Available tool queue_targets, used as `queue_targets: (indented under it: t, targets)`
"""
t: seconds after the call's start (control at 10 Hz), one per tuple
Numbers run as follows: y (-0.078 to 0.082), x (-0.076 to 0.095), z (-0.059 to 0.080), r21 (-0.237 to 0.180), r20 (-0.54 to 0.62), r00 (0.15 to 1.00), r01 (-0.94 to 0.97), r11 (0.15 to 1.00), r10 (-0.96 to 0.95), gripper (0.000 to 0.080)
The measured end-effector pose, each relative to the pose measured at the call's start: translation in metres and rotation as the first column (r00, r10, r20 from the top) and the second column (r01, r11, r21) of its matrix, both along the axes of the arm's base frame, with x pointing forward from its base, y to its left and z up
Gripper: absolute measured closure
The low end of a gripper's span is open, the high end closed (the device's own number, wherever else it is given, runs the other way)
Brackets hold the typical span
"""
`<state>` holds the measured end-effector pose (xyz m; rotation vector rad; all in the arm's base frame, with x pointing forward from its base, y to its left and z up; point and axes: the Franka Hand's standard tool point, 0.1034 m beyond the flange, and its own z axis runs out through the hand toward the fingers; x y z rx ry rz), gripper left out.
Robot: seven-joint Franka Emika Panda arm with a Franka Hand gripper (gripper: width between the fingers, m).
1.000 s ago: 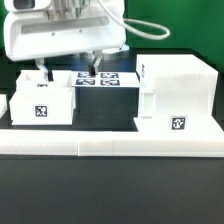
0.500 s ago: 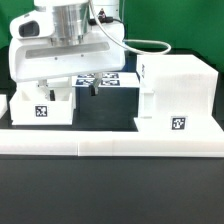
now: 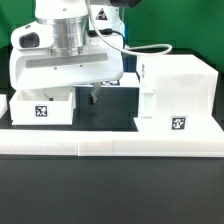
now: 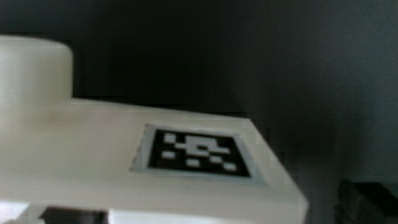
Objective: Assemble drawer
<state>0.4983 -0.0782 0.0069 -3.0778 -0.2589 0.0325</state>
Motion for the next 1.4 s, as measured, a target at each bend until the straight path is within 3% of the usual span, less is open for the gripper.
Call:
queue_targets:
  t: [0.2, 0.3, 0.4, 0.5, 0.6, 1.2, 1.3, 1.4]
  targets:
    - [-0.001, 0.001, -0.001, 0.0, 0.0, 1.0, 0.002, 1.0, -0.002, 0.0404]
    - [-0.001, 0.001, -0.001, 0.0, 0.0, 1.0, 0.002, 1.0, -0.002, 0.0404]
    - [-0.001, 0.001, -0.001, 0.0, 0.0, 1.0, 0.002, 1.0, -0.002, 0.0591]
    - [-0.001, 0.001, -0.001, 0.0, 0.0, 1.0, 0.002, 1.0, -0.002, 0.0591]
    - [-0.001, 0.002, 0.0, -0.001, 0.002, 1.0, 0.002, 1.0, -0.002, 0.0753]
    - [-0.001, 0.002, 0.0, -0.001, 0.003, 1.0, 0.002, 1.0, -0.002, 0.0757]
    - [0.0, 0.002, 0.002, -0.002, 0.001, 1.0, -0.015, 1.0, 0.015, 0.0757]
    - [0.008, 0.005, 0.014, 0.002, -0.007, 0.996, -0.088, 0.996, 0.088, 0.0757]
